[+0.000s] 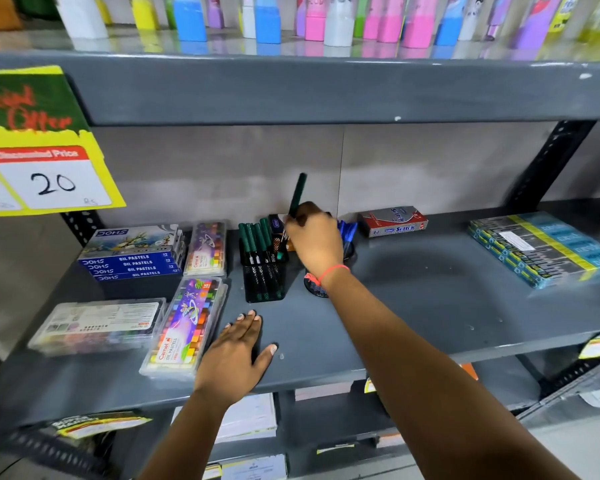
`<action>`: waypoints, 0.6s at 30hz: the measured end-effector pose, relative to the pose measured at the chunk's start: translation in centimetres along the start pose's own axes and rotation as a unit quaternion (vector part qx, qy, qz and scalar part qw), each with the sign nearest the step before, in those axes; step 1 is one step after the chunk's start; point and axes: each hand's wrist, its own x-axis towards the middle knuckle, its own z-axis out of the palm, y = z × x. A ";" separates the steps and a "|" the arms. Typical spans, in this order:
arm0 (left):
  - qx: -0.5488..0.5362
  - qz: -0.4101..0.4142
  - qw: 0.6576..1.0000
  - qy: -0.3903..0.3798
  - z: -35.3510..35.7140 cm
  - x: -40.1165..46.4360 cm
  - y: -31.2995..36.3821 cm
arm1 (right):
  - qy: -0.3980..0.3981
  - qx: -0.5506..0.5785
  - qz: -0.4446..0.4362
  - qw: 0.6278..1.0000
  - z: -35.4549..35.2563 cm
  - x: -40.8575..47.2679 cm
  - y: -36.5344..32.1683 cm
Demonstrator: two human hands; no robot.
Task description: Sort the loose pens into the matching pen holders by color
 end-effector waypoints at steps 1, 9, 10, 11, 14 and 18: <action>-0.002 -0.003 1.000 0.004 0.0 0.0 0.0 | -0.018 -0.024 -0.002 1.000 0.4 -0.1 0.0; -0.018 -0.010 1.000 0.022 0.2 0.0 0.1 | -0.023 -0.048 0.007 0.999 2.3 0.2 -0.7; -0.015 -0.010 1.000 0.023 0.2 0.0 0.1 | -0.021 -0.048 0.006 0.999 2.5 0.2 -0.7; -0.012 -0.009 1.000 0.024 0.2 0.0 0.2 | -0.028 -0.056 0.005 0.998 2.8 0.2 -0.7; -0.017 -0.009 0.999 0.026 0.3 0.0 0.1 | -0.089 -0.111 -0.002 0.990 3.7 0.0 0.0; -0.022 -0.006 0.999 0.028 0.2 0.0 0.2 | -0.108 -0.123 0.010 0.986 4.2 -0.5 0.9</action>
